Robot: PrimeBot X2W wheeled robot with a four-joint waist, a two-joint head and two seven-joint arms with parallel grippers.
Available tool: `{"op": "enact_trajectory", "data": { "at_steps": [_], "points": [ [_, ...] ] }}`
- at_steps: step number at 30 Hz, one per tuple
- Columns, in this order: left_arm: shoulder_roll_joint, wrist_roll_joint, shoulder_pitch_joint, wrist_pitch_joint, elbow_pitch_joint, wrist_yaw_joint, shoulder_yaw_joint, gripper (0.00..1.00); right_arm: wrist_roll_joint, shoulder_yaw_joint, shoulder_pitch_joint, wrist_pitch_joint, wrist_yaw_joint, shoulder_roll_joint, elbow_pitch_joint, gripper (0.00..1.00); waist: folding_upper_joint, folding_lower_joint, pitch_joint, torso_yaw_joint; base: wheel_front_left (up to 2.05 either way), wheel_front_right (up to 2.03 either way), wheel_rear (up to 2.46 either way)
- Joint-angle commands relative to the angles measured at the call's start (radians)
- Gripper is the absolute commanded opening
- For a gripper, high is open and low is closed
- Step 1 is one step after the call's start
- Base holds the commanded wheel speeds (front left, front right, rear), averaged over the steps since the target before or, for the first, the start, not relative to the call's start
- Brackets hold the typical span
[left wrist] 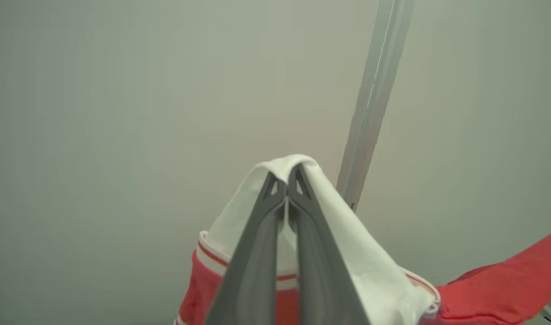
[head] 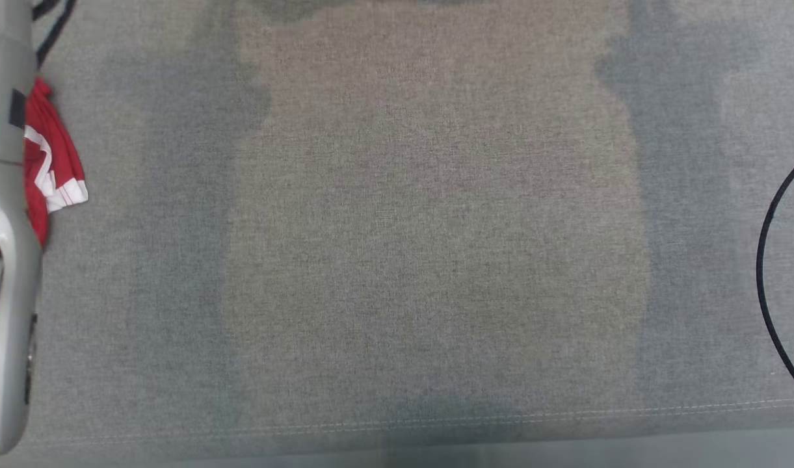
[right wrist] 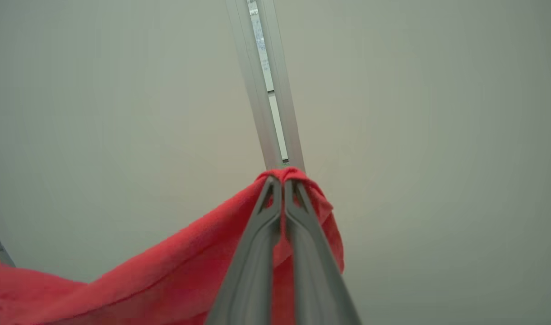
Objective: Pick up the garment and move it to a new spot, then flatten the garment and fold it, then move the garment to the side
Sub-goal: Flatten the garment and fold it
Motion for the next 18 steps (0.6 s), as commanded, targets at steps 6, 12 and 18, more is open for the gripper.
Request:
{"op": "enact_trajectory", "data": {
  "at_steps": [6, 12, 18],
  "points": [
    [-0.033, -0.047, 0.158, -0.144, 0.035, -0.035, -0.005, 0.0, 0.101, 0.114, 0.103, -0.01, 0.0, -0.038, -0.042, 0.0, 0.0, -0.0002, 0.142, 0.024, 0.0, 0.0, 0.0],
    [-0.001, -0.048, 0.429, -0.236, -0.119, -0.041, -0.01, 0.0, 0.262, 0.202, 0.358, -0.011, 0.0, -0.131, -0.244, 0.0, 0.0, -0.0002, 0.128, 0.032, 0.0, 0.0, 0.0],
    [0.052, -0.008, 0.738, -0.241, -0.399, 0.002, 0.012, 0.0, 0.347, 0.191, 0.622, -0.011, 0.0, -0.176, -0.43, 0.0, 0.0, -0.0002, 0.082, 0.034, 0.0, 0.0, 0.0]
  ]
}}
